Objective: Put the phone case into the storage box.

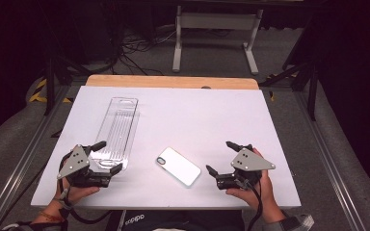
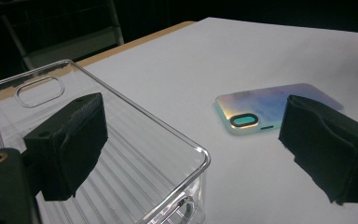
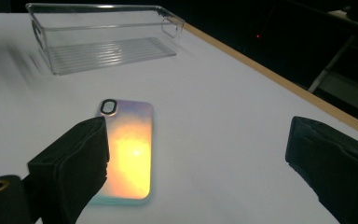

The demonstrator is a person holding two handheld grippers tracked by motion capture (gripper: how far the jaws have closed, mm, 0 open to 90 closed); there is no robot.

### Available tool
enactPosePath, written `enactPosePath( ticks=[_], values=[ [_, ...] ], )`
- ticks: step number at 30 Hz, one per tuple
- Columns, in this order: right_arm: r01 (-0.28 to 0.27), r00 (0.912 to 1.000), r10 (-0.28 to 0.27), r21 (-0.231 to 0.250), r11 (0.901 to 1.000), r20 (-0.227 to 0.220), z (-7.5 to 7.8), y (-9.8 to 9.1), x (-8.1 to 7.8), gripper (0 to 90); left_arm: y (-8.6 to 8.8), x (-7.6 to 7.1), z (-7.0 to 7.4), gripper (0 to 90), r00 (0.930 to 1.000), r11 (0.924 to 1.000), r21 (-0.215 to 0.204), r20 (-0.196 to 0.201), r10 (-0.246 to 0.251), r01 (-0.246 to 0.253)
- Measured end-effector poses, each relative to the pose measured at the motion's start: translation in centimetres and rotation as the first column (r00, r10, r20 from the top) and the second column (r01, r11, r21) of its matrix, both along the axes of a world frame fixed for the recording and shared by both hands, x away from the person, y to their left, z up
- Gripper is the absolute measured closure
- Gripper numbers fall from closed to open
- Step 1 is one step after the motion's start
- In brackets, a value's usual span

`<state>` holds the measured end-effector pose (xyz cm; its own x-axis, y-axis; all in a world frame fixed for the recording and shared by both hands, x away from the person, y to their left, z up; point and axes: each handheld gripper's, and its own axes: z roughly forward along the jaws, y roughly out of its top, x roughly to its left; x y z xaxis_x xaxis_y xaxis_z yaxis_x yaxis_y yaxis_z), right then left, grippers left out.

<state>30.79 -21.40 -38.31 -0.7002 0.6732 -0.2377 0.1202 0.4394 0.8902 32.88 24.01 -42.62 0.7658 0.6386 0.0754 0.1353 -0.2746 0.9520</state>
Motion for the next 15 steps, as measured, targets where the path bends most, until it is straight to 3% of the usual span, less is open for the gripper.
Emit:
enactPosePath(
  ticks=[4, 6, 8, 11, 13, 14, 15],
  values=[
    [0.0, 0.9997, -0.002, -0.046, 0.9989, -0.025, -0.3, 0.3, 0.1, 6.5, -0.1, 0.0, -0.1, 6.6, 1.0, 1.0, 0.001, -0.005, -0.004, 0.004],
    [0.013, 0.9978, -0.018, -0.081, 0.9966, -0.065, -0.5, 0.7, 0.6, 7.5, 0.0, -0.1, -0.3, 5.7, 0.9999, 0.9999, 0.008, -0.009, -0.007, 0.007],
    [0.008, 0.9967, -0.014, -0.08, 0.9968, -0.08, -0.5, 0.8, 0.8, 7.5, 0.0, -0.2, -0.3, 5.6, 0.9999, 1.0, 0.007, -0.008, -0.007, 0.007],
    [-0.001, 0.9912, -0.014, -0.114, 0.9935, -0.132, -0.2, 2.0, 1.8, 8.1, 0.2, -0.4, -0.3, 4.9, 1.0, 0.9999, 0.015, -0.008, -0.002, 0.002],
    [-0.022, 0.9828, -0.004, -0.136, 0.9905, -0.185, 0.2, 3.2, 2.9, 9.7, 0.5, -0.6, -0.4, 4.9, 0.9999, 0.9996, 0.024, -0.011, 0.013, -0.013],
    [-0.022, 0.9828, -0.004, -0.136, 0.9905, -0.185, 0.2, 3.2, 2.9, 9.7, 0.5, -0.6, -0.4, 4.9, 0.9999, 0.9996, 0.024, -0.011, 0.013, -0.013],
    [-0.048, 0.9752, 0.017, -0.134, 0.9899, -0.221, 0.4, 3.9, 3.5, 9.7, 0.5, -0.7, -0.5, 4.9, 0.9997, 0.9996, 0.017, -0.012, 0.022, -0.021]
  ],
)
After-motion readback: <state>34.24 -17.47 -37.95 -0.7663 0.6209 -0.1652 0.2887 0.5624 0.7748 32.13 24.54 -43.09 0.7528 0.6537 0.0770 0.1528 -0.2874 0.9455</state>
